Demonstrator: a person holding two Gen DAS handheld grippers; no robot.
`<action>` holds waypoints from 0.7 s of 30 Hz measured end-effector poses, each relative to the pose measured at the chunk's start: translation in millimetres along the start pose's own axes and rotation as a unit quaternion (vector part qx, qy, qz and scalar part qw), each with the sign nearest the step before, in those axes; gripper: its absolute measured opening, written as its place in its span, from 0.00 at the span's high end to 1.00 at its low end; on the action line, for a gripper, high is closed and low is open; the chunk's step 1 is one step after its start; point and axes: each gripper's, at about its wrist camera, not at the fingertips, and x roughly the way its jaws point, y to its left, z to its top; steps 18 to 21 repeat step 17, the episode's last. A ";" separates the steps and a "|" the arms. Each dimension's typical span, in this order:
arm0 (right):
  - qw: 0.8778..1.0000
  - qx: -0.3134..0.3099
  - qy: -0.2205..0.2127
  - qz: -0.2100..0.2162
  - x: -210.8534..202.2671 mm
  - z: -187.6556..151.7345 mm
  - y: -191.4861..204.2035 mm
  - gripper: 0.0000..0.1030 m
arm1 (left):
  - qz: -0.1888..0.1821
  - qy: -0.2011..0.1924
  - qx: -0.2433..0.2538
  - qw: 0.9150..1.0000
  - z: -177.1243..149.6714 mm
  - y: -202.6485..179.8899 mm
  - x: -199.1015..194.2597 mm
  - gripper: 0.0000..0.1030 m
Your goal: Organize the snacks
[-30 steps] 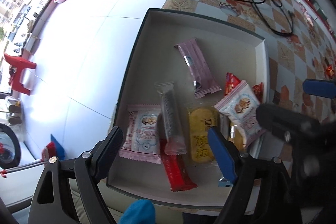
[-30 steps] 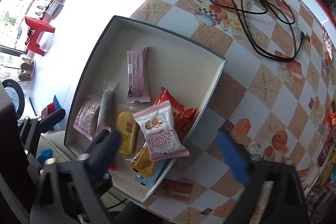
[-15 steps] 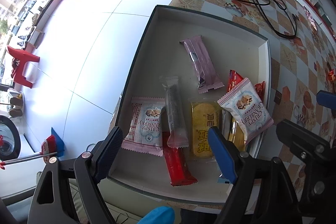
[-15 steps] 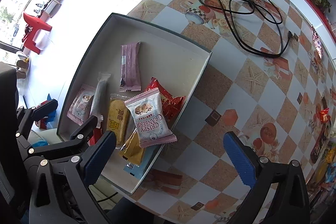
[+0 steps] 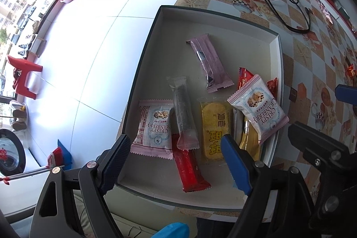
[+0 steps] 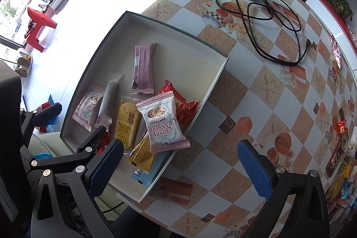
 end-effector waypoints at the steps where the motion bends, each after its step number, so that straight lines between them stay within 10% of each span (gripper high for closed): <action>1: 1.000 -0.002 0.000 -0.001 -0.3 -0.3 0.8 0.00 | -0.001 0.000 0.000 1.000 -0.4 -0.2 -0.1 0.17; 21: 1.000 -0.010 0.004 0.000 0.9 0.1 5.3 0.00 | 0.009 -0.024 0.012 1.000 -3.1 -2.7 -8.8 0.17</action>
